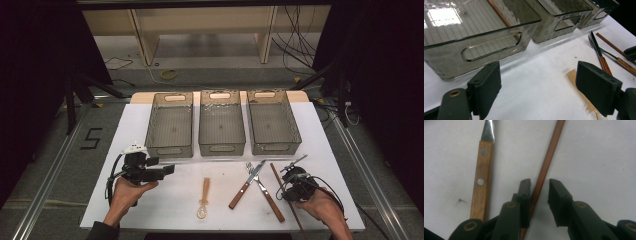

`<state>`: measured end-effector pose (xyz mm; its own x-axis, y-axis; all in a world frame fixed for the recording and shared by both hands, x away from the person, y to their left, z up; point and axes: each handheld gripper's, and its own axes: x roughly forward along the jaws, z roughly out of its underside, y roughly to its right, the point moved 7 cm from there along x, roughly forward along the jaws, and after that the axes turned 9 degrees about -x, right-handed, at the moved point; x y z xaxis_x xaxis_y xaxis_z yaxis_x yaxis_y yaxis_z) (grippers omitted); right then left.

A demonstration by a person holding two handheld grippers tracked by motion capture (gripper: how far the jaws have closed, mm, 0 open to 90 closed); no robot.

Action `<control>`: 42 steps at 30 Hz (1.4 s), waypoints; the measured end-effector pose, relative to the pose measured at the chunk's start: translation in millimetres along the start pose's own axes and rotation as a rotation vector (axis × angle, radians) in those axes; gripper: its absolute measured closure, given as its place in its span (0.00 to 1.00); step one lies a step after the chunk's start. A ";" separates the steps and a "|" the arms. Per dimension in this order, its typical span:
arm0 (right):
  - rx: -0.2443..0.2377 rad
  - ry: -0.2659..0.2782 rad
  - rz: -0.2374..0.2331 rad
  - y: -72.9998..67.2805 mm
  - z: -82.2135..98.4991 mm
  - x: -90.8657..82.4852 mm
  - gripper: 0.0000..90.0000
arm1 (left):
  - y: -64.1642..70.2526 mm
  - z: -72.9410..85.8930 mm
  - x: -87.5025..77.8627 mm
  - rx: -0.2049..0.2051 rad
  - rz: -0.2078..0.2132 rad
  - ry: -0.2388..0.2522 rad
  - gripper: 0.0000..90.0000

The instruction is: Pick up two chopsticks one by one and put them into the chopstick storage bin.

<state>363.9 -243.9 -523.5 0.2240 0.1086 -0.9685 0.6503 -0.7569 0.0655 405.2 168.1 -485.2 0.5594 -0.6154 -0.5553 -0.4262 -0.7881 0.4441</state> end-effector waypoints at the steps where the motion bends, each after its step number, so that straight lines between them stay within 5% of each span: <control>1: -0.002 -0.004 0.002 0.4 0.1 -0.1 0.83 | 0.5 0.2 0.1 -0.001 0.001 0.001 0.22; 18: -0.015 -0.033 0.003 4.7 -1.2 -0.1 0.94 | 1.6 2.7 2.0 0.018 0.001 -0.009 0.23; 25: -0.033 0.007 -0.001 7.1 -0.8 -7.0 0.94 | 2.5 3.0 3.0 0.018 0.010 -0.011 0.23; 33: -0.130 0.097 -0.012 -10.3 -24.5 -30.3 0.94 | 12.4 2.4 5.2 0.048 0.038 -0.017 0.23; 42: -0.304 0.130 -0.050 -52.0 -65.9 -41.3 0.94 | 30.6 -0.1 8.6 0.118 0.080 -0.037 0.23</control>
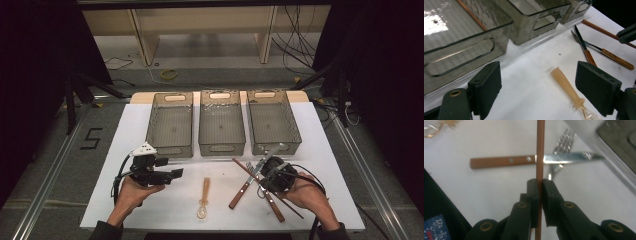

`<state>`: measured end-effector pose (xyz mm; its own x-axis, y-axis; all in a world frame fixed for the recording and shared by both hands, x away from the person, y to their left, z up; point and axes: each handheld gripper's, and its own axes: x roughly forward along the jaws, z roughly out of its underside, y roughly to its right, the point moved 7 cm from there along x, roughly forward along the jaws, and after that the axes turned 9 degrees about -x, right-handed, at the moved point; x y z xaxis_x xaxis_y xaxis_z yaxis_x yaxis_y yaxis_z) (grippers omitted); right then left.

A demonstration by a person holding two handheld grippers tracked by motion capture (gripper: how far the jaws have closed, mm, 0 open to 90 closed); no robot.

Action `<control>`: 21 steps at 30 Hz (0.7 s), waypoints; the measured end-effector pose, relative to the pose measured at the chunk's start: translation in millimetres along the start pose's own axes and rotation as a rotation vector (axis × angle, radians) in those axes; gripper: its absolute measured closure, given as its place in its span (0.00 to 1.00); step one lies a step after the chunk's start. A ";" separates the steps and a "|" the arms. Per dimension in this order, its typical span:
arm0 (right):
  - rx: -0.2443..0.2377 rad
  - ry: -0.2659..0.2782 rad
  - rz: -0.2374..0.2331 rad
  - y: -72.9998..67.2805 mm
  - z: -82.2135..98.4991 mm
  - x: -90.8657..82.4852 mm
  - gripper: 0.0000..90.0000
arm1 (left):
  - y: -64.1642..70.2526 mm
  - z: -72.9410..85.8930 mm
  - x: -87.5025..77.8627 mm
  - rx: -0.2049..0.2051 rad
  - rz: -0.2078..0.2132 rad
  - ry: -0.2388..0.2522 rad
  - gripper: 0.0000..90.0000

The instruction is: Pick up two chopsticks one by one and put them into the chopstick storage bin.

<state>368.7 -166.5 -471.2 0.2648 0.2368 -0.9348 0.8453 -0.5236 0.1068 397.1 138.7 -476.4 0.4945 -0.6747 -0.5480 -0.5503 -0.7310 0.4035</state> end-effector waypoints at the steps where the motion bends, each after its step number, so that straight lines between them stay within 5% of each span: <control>1: -0.014 0.006 -0.009 -3.3 -4.6 0.2 0.94 | 2.6 -0.5 1.2 0.010 0.007 -0.004 0.23; 9: -0.136 0.014 -0.060 -28.4 -23.9 3.3 0.94 | 28.6 -0.8 11.3 0.111 0.070 -0.059 0.23; 21: -0.277 0.002 -0.096 -56.1 -42.0 13.6 0.94 | 58.6 9.9 31.6 0.267 0.137 -0.208 0.24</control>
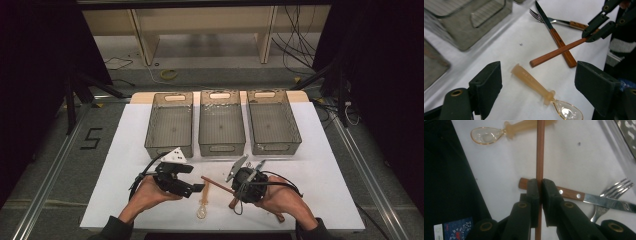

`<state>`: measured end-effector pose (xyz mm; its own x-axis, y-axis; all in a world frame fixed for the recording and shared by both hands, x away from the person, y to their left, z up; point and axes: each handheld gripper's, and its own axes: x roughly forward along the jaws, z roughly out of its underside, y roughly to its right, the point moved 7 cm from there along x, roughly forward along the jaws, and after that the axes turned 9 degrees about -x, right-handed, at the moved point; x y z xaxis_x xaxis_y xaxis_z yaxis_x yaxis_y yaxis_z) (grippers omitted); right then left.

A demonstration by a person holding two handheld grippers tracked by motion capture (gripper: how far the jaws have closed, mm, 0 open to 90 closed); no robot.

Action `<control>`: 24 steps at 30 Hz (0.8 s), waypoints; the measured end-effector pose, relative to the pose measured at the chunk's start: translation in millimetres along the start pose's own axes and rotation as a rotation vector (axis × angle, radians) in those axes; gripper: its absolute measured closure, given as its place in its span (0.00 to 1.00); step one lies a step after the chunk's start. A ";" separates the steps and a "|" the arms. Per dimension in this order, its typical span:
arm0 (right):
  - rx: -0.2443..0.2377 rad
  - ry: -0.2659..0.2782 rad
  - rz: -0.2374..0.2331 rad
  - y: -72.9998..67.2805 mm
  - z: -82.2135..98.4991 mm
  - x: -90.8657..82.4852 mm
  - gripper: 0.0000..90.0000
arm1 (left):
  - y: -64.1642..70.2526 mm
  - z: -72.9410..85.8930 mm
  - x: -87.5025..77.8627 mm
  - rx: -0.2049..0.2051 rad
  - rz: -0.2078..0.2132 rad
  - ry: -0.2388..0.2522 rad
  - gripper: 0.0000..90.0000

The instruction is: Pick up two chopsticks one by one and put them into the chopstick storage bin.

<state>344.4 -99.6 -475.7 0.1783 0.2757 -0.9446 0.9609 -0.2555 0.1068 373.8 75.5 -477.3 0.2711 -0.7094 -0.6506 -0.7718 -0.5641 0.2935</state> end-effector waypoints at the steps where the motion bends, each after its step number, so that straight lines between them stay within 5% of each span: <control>1: -0.003 -0.001 -0.003 -1.7 -1.0 0.5 0.94 | 1.3 0.4 1.0 0.006 0.002 -0.005 0.24; 12: -0.085 0.001 -0.037 -15.3 -9.7 5.1 0.94 | 18.8 9.9 13.7 0.163 0.021 -0.132 0.29; 24: -0.152 0.010 -0.052 -24.4 -14.1 5.0 0.94 | 31.1 18.7 16.9 0.290 0.052 -0.186 0.42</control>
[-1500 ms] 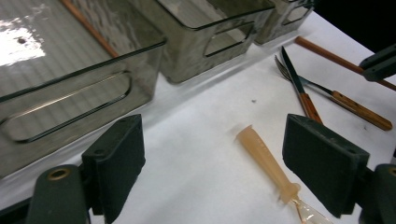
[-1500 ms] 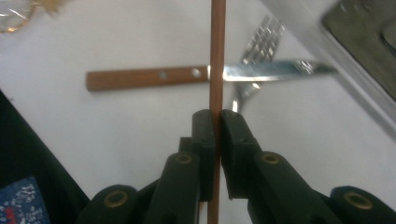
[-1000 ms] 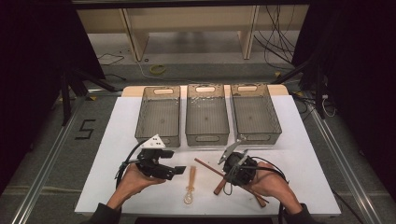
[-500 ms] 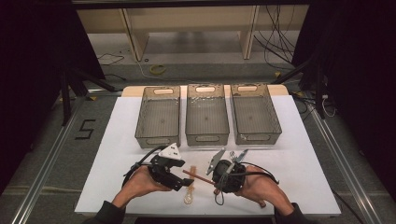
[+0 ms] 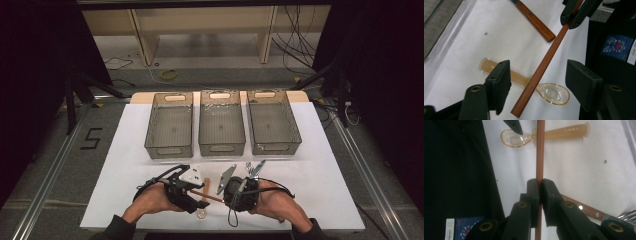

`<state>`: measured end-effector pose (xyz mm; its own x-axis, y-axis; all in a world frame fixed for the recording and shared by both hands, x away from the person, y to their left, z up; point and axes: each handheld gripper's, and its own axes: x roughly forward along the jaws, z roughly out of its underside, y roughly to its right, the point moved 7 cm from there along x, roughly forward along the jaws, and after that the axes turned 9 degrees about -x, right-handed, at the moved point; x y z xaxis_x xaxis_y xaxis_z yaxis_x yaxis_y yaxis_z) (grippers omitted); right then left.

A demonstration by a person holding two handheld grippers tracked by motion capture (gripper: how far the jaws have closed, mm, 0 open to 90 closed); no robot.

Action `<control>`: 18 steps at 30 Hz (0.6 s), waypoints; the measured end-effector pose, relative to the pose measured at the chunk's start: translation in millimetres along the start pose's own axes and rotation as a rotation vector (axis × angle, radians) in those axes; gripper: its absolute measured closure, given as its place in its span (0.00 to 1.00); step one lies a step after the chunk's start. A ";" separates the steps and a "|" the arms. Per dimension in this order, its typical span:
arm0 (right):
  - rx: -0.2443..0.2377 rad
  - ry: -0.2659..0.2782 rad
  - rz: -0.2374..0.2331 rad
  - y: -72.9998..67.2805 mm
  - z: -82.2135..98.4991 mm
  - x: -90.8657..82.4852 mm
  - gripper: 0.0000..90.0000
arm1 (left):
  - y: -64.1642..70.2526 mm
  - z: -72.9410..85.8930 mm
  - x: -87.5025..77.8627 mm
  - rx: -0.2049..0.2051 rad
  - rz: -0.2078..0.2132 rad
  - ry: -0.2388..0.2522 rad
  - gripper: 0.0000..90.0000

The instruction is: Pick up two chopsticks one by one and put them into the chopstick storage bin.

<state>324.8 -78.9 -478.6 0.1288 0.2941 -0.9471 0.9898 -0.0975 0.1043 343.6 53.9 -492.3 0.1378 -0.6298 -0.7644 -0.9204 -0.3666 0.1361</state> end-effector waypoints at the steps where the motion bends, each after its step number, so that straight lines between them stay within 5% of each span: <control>1: 0.006 0.004 0.002 -1.4 -0.9 0.2 0.94 | 0.5 0.3 0.3 0.010 0.000 0.000 0.44; 18: -0.079 0.000 -0.026 -8.3 -3.1 0.0 0.94 | 7.9 7.9 2.7 0.084 0.036 -0.050 0.72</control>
<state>316.8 -75.1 -478.5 0.1032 0.2954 -0.9498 0.9945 -0.0145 0.1036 333.8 54.7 -498.2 0.0879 -0.6055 -0.7910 -0.9520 -0.2847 0.1122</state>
